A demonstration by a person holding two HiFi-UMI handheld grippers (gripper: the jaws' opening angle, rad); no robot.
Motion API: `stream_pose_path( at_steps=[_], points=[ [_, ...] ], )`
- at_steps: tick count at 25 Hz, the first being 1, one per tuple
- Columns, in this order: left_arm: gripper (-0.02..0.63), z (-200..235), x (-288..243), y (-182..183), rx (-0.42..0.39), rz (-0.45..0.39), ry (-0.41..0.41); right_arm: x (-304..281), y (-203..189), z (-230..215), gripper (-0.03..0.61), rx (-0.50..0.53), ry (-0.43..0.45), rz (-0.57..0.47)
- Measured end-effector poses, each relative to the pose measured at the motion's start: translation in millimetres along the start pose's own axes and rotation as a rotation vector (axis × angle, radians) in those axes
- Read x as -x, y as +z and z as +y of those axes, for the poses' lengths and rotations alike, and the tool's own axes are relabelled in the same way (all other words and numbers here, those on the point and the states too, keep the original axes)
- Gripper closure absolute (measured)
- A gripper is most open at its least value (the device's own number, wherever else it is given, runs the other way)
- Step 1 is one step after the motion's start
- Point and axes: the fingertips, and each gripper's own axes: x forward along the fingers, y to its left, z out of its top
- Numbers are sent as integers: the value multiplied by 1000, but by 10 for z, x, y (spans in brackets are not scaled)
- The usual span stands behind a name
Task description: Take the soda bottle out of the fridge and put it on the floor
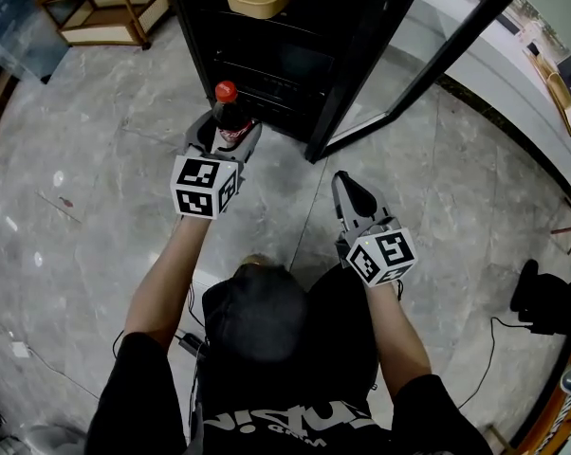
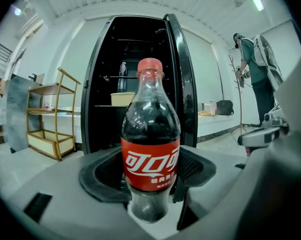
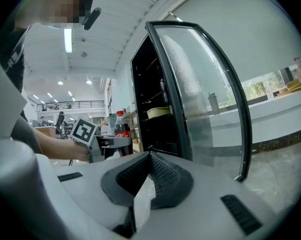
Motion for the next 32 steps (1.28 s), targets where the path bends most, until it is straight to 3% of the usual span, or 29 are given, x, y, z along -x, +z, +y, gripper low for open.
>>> stream_pose_path(
  at_steps=[9,18,24,32],
  points=[
    [304,-22,-73,-685,2,6,11,-64,-198,-107,555,32,15,-9],
    [304,-142,-231,-1500,34,31,10,-87,-514,-302,555,-6,104,39],
    [304,-261,-355,-2030,35,60,9,-150,-914,-360,555,49,147,74],
    [304,-309,-508,-2400,13,72,1,-135,-1379,-350,555,-2,165,121]
  ],
)
